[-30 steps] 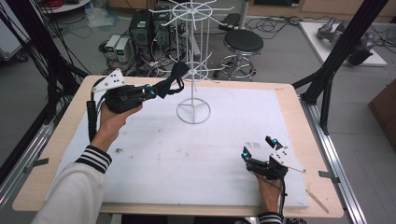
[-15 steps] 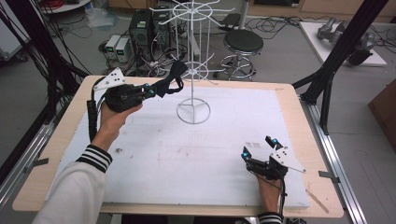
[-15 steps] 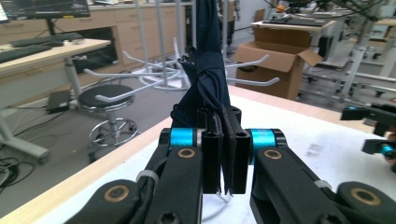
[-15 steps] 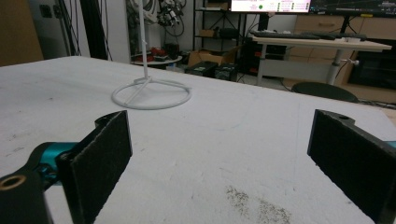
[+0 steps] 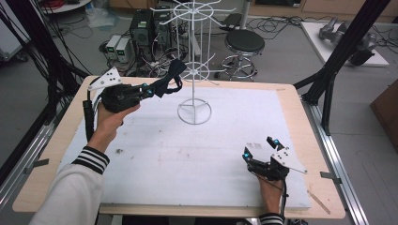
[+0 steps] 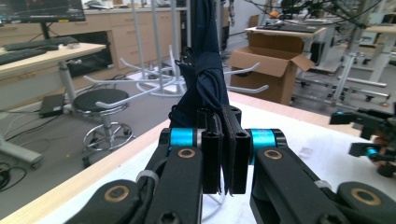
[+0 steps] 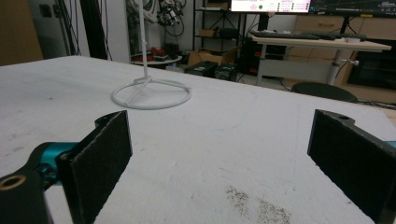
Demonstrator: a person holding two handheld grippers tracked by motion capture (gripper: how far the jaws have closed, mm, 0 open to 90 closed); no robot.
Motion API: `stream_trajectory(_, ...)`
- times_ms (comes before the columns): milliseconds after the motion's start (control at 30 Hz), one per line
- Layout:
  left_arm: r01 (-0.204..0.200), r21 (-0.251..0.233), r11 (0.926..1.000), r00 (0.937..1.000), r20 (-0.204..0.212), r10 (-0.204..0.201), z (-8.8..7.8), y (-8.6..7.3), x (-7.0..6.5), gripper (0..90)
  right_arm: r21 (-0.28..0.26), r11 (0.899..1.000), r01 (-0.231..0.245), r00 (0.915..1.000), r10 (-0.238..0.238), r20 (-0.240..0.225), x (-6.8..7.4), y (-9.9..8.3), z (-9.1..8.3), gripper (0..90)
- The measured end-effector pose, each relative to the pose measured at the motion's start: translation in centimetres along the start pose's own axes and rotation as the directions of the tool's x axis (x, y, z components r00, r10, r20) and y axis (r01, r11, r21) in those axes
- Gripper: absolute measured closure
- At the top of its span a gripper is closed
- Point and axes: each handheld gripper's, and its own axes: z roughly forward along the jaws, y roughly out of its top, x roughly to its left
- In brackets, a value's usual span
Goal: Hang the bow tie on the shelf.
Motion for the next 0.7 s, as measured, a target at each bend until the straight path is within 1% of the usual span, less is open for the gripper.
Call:
stream_trajectory(100, -0.013, -0.004, 0.9999, 0.9998, 0.014, 0.013, -0.3, 0.3, -0.3, 86.8, -0.002, 1.0, 0.003, 1.0, -0.003, 0.001, 0.0, 0.0, 0.0, 5.5)
stream_trajectory(167, -0.029, -0.014, 0.9995, 0.9995, 0.015, 0.029, -1.0, 0.8, -0.5, 86.8, 0.002, 1.0, 0.001, 1.0, -0.001, 0.0, 0.0, 0.0, 0.0, 5.5)
stream_trajectory(200, -0.029, -0.014, 0.9995, 0.9995, 0.015, 0.029, -1.0, 0.8, -0.5, 86.8, 0.003, 1.0, 0.002, 1.0, -0.002, -0.001, 0.0, 0.0, 0.0, 5.5)
stream_trajectory(233, -0.028, -0.032, 0.9991, 0.9995, 0.011, 0.028, -1.4, 1.1, -0.5, 86.8, 0.002, 1.0, 0.002, 1.0, -0.002, 0.0, 0.0, 0.0, 0.0, 5.5)
stream_trajectory(267, -0.028, -0.032, 0.9991, 0.9995, 0.011, 0.028, -1.4, 1.1, -0.5, 86.8, 0.001, 1.0, -0.001, 1.0, 0.001, 0.002, 0.1, 0.0, 0.0, 5.5)
stream_trajectory(300, -0.03, -0.035, 0.9989, 0.9995, 0.005, 0.031, -1.9, 1.4, -0.4, 86.8, 0.001, 1.0, -0.001, 1.0, 0.001, 0.002, 0.1, 0.0, 0.0, 5.5)
stream_trajectory(333, -0.031, -0.048, 0.9984, 0.9995, -0.004, 0.031, -2.4, 1.6, -0.3, 86.8, 0.001, 1.0, 0.005, 1.0, -0.005, 0.002, 0.0, 0.0, 0.0, 5.5)
stream_trajectory(367, -0.031, -0.048, 0.9984, 0.9995, -0.004, 0.031, -2.4, 1.6, -0.3, 86.8, 0.001, 1.0, 0.005, 1.0, -0.005, 0.003, 0.0, 0.0, 0.0, 5.5)
stream_trajectory(467, -0.032, -0.052, 0.9981, 0.9992, -0.027, 0.031, -3.3, 1.9, -0.1, 86.8, 0.001, 1.0, 0.004, 1.0, -0.004, 0.003, 0.0, 0.0, 0.0, 5.5)
stream_trajectory(500, -0.032, -0.052, 0.9981, 0.9992, -0.027, 0.031, -3.3, 1.9, -0.1, 86.8, 0.001, 1.0, 0.005, 1.0, -0.005, 0.003, 0.0, 0.0, 0.0, 5.5)
stream_trajectory(600, -0.037, -0.067, 0.9971, 0.9985, -0.041, 0.035, -4.1, 2.1, 0.1, 86.8, -0.001, 1.0, 0.008, 1.0, -0.008, 0.002, 0.0, 0.0, 0.0, 5.5)
stream_trajectory(700, -0.039, -0.068, 0.9969, 0.998, -0.052, 0.035, -4.3, 2.4, 0.2, 86.8, -0.002, 1.0, 0.01, 1.0, -0.01, 0.002, 0.0, 0.0, 0.0, 5.5)
